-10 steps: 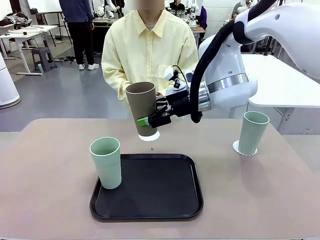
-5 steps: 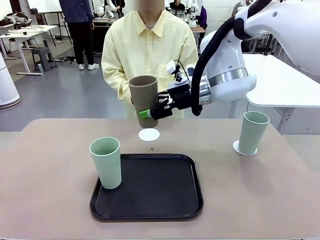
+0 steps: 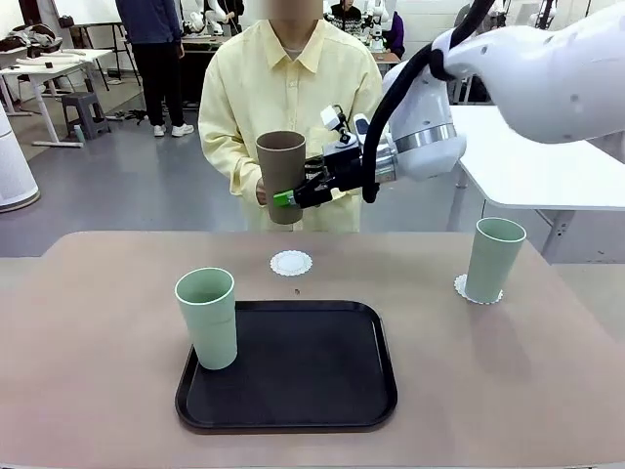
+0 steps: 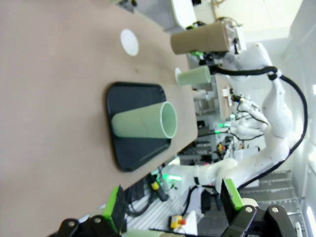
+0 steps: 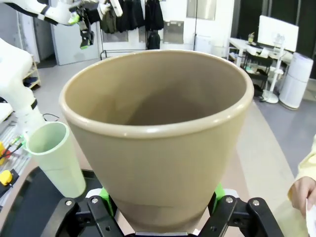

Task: Place coasters on the table and set cups on them.
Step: Take one Reusable plastic cup from the Flat Tray and place it on a coaster set by the human.

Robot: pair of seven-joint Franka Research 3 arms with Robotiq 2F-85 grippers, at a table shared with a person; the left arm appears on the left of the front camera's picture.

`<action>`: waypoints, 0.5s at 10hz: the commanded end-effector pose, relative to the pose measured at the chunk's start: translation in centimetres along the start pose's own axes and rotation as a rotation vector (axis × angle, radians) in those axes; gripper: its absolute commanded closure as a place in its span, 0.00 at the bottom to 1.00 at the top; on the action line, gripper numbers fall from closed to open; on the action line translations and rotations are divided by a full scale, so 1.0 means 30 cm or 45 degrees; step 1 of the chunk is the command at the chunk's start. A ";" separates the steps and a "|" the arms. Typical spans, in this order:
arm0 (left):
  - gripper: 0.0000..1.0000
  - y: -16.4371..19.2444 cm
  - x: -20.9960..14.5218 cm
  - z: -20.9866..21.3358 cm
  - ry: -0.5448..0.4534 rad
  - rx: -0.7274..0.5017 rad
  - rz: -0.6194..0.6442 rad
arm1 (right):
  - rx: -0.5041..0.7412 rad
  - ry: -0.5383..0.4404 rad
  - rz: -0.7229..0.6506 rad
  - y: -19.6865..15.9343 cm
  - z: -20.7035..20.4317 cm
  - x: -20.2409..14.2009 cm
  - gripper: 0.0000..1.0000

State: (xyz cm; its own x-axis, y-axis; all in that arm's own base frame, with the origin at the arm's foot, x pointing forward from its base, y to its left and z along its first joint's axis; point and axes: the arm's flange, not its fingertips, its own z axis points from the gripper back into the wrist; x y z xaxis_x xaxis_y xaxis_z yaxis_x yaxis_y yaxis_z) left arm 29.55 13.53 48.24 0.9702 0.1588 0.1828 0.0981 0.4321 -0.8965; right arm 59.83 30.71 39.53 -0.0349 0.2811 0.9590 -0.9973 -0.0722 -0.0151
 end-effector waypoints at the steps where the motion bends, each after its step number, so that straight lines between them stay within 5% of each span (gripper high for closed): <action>1: 0.00 0.000 0.004 -0.001 -0.008 -0.019 -0.014 | 0.015 -0.008 -0.048 -0.122 -0.010 -0.020 0.19; 5: 0.00 0.000 0.004 -0.001 -0.008 -0.019 -0.014 | -0.023 -0.027 -0.038 -0.118 -0.011 -0.070 0.19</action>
State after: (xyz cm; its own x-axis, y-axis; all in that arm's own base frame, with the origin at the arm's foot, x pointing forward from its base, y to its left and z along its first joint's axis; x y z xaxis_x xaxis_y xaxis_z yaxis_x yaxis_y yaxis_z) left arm 29.55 13.53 48.24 0.9702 0.1588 0.1828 0.0982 0.4321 -0.8965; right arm 63.67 30.60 37.73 0.0108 0.2675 0.9635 -0.9995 -0.0272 0.0187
